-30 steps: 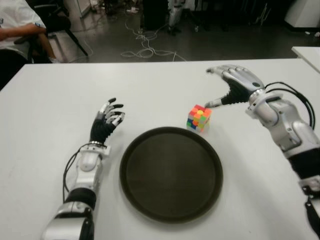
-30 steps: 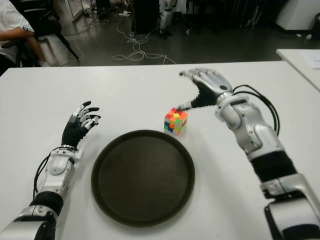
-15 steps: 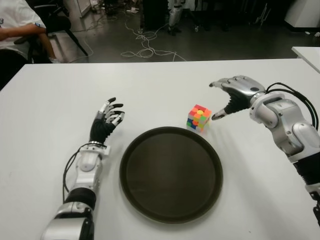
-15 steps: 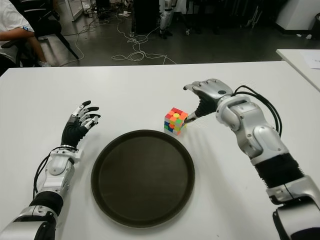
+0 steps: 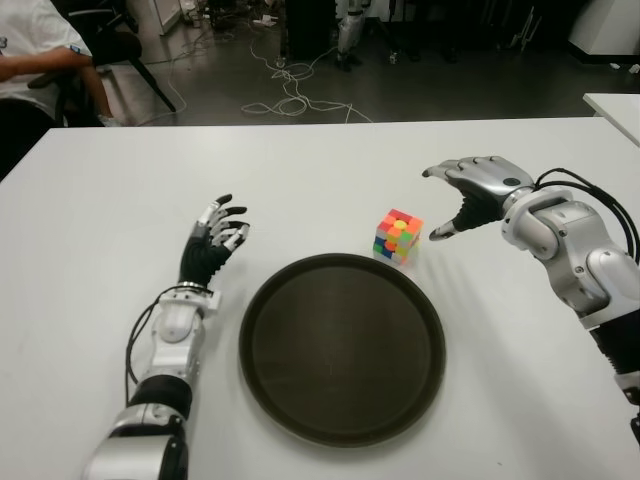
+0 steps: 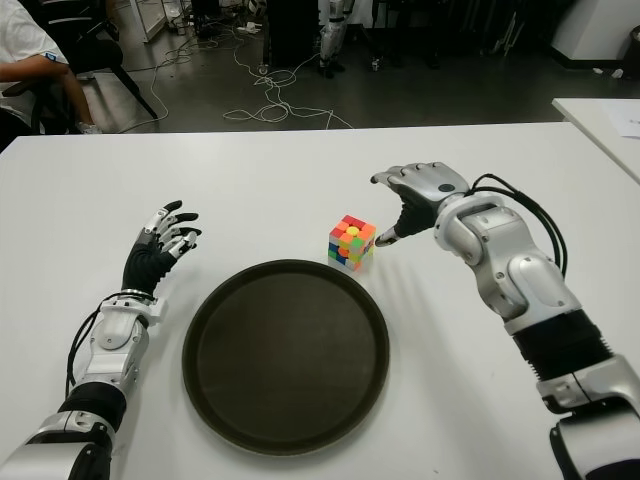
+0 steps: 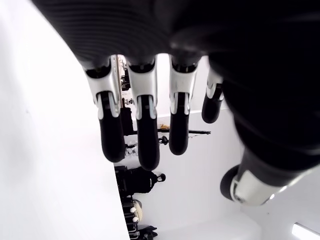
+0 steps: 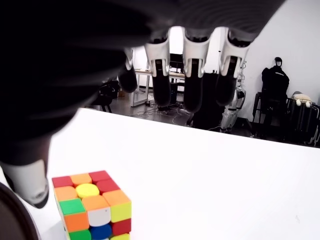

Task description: Pick up the Rubik's Cube and put it in the plate

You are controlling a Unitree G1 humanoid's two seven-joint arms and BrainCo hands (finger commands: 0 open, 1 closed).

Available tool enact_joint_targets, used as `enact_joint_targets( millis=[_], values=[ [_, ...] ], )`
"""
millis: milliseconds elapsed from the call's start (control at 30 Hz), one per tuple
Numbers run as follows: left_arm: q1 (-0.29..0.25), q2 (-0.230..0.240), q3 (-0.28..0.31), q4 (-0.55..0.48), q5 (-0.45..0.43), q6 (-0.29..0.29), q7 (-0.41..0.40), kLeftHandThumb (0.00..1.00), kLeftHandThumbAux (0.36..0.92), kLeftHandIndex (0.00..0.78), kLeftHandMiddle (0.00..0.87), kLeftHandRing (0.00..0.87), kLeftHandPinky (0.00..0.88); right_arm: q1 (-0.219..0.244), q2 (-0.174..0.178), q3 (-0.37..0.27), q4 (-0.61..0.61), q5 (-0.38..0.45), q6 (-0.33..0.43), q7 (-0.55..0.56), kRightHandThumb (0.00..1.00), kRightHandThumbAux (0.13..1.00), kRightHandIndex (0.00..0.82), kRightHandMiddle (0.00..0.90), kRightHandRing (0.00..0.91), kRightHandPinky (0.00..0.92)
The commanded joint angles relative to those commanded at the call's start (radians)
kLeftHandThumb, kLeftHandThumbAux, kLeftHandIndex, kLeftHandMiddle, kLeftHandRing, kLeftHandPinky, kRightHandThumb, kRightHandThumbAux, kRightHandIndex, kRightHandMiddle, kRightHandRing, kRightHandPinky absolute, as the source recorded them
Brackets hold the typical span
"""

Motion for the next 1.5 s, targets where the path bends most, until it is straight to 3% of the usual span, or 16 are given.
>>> enact_joint_targets(
  millis=[133, 400, 633, 867, 1500],
  values=[
    [0.000, -0.001, 0.002, 0.001, -0.008, -0.009, -0.009, 0.544, 0.682, 0.149, 0.272, 0.320, 0.363, -0.003, 0.004, 0.003, 0.003, -0.001, -0.003, -0.006, 0.058, 0.568, 0.019, 0.210, 0.244, 0.270],
    [-0.003, -0.002, 0.003, 0.004, -0.014, 0.003, -0.016, 0.547, 0.682, 0.150, 0.276, 0.322, 0.366, -0.011, 0.006, 0.009, 0.005, -0.005, 0.000, 0.002, 0.066, 0.565, 0.009, 0.204, 0.227, 0.221],
    [-0.005, -0.001, 0.001, 0.008, -0.003, 0.004, -0.002, 0.555, 0.678, 0.147, 0.274, 0.319, 0.361, -0.013, 0.016, 0.008, 0.028, 0.008, -0.013, -0.014, 0.083, 0.587, 0.019, 0.227, 0.259, 0.281],
    [-0.008, 0.001, 0.003, 0.022, -0.008, -0.018, -0.014, 0.555, 0.669, 0.137, 0.262, 0.307, 0.354, -0.018, 0.030, 0.006, 0.055, 0.026, -0.032, -0.032, 0.101, 0.599, 0.032, 0.262, 0.307, 0.320],
    [-0.010, -0.003, 0.005, 0.010, -0.013, 0.005, -0.013, 0.566, 0.688, 0.134, 0.264, 0.313, 0.366, -0.062, 0.088, 0.027, 0.170, 0.039, -0.071, -0.080, 0.143, 0.592, 0.036, 0.282, 0.343, 0.355]
  ],
)
